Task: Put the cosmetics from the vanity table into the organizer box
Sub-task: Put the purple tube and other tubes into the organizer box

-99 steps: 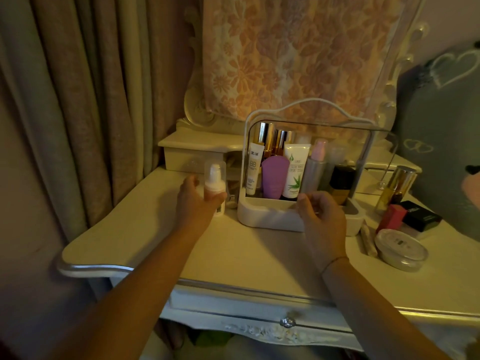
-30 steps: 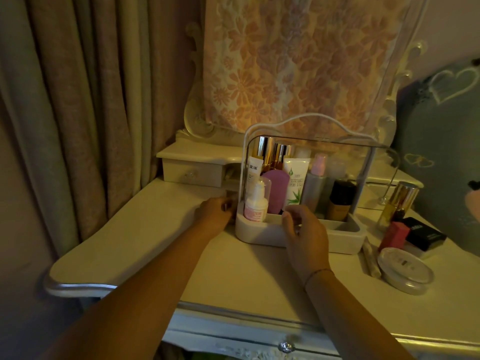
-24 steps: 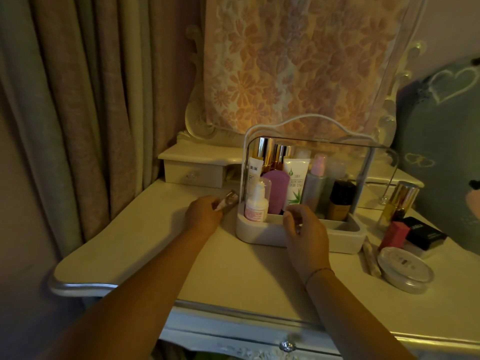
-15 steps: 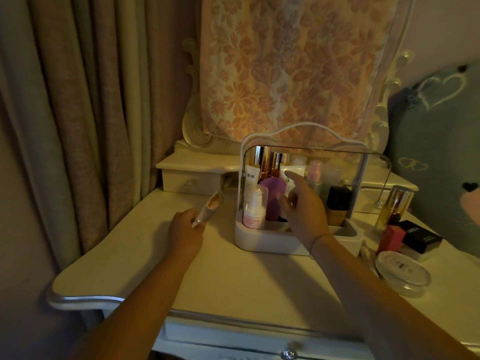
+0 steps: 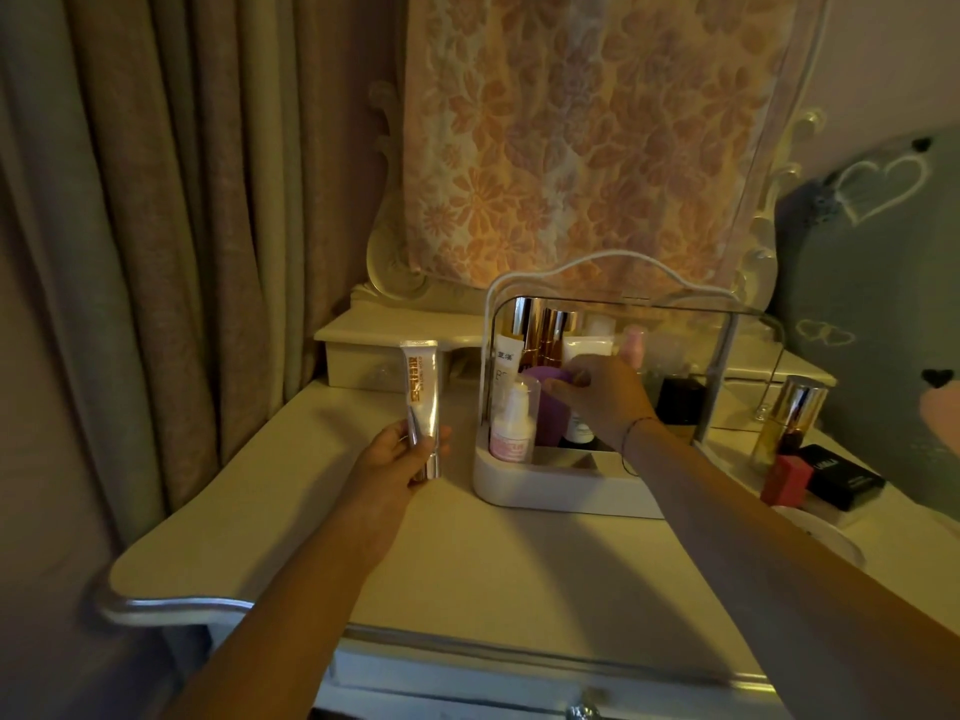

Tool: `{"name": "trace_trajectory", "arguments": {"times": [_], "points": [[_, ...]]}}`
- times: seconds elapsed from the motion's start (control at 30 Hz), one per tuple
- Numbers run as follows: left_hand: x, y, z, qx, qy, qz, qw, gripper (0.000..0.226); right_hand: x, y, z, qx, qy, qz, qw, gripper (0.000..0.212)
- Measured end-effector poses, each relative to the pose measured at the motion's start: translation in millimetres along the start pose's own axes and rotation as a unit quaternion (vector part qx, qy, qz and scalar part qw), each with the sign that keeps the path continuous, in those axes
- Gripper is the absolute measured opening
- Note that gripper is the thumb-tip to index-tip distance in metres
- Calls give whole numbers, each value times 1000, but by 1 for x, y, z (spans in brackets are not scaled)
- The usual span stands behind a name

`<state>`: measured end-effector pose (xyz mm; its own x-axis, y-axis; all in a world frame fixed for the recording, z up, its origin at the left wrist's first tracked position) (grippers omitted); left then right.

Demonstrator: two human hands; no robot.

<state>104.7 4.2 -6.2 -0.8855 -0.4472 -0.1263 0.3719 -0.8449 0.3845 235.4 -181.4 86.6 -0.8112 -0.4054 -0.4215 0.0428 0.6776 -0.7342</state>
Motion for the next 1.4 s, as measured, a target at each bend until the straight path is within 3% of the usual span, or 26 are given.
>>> {"name": "trace_trajectory", "arguments": {"times": [0.1,0.3,0.57,0.77,0.93,1.07,1.17,1.23,1.3,1.4], "points": [[1,1,-1,-14,-3,-4,1000,20,5,3,6,-27,5,-1,1000,23],[4,3,1,-45,1,-17,999,18,10,-29,6,-181,-8,122,976,12],[9,7,4,-66,9,-33,997,14,41,-8,22,-183,-10,-10,983,5],[18,17,1,-73,19,-59,995,38,43,-3,29,-203,36,-9,978,10],[28,31,-3,-103,15,-87,991,37,46,-7,32,-187,34,-18,981,10],[36,41,-8,-113,6,-98,989,44,56,-16,32,-172,46,25,984,31],[41,54,-13,-118,-1,-105,987,35,76,-31,22,-206,2,60,977,16],[44,67,-14,-94,3,-116,989,26,91,-34,11,-254,-27,11,967,8],[46,80,-14,-93,12,-134,986,29,102,-32,3,-272,-40,-47,960,7],[51,99,-12,-110,24,-157,981,23,108,-33,1,-274,-39,-76,958,7]]}}
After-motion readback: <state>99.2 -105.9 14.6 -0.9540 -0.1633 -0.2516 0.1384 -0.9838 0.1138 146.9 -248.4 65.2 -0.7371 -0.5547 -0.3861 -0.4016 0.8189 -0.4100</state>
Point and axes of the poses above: each hand's wrist, its own x-axis away from the middle knuckle, its own y-axis out of the palm, z = x × y, the point moved 3 cm from there along -x, towards the middle knuckle, and after that the axes turned 5 degrees about x, right-handed, at the moved point
